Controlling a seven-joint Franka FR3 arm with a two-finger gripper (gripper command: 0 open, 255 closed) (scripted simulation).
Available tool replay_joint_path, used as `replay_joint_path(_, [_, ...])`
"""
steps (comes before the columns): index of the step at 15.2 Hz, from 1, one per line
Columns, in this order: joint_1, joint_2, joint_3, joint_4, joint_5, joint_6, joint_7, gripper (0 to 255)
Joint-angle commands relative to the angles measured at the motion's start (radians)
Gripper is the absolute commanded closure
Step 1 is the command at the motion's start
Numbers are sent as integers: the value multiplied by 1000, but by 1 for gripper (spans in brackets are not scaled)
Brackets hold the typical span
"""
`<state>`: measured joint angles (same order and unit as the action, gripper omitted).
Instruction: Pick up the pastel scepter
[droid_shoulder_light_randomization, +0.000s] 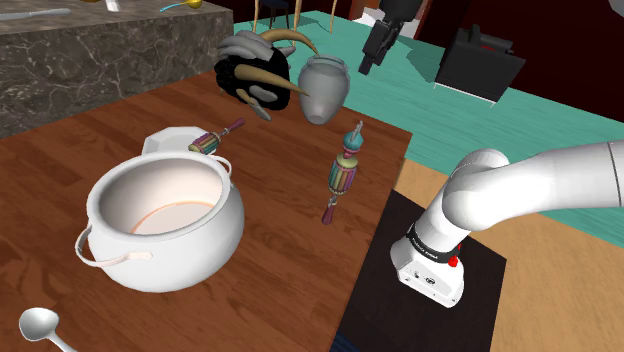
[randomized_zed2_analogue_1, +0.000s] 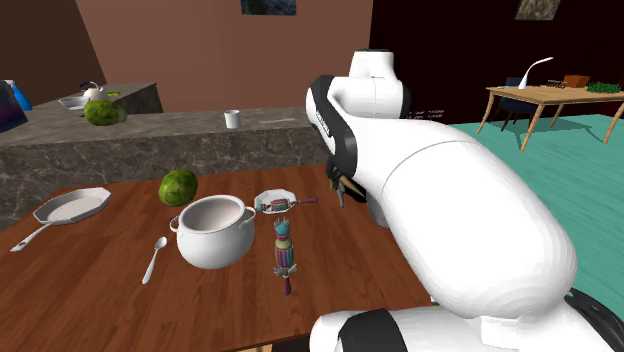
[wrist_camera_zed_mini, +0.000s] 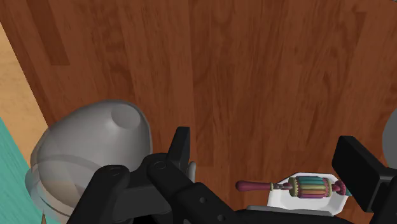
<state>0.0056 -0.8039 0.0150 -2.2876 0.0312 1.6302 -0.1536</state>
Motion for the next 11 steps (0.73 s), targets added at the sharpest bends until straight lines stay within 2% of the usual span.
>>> replay_joint_path(1, [0, 0, 0, 0, 0, 0, 0, 0])
replay_joint_path(6, [-28, 51, 133, -53, 70, 104, 250, 0])
replay_joint_path(11, [-64, 156, 268, -53, 122, 213, 498, 0])
